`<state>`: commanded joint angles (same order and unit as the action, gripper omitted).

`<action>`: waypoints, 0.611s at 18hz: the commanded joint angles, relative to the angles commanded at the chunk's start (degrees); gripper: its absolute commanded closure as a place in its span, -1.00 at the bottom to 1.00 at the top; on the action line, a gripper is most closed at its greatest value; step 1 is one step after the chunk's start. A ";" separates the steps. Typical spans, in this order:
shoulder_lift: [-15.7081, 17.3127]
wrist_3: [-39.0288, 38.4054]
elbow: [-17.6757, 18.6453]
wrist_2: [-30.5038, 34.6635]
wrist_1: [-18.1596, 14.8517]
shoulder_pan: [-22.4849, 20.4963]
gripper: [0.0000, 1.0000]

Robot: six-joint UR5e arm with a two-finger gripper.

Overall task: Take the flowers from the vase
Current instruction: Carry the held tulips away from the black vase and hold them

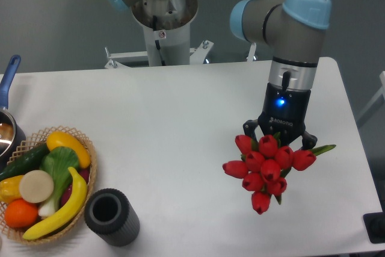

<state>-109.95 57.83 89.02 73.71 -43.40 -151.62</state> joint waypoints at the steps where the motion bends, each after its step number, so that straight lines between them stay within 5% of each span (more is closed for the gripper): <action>1: 0.00 0.09 1.40 2.64 -1.32 0.44 0.94; 5: -2.11 0.09 2.03 9.95 -3.00 0.97 0.83; 11: -3.43 0.09 -2.62 15.50 -13.45 3.08 0.76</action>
<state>-113.38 57.92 86.40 89.21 -56.85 -148.54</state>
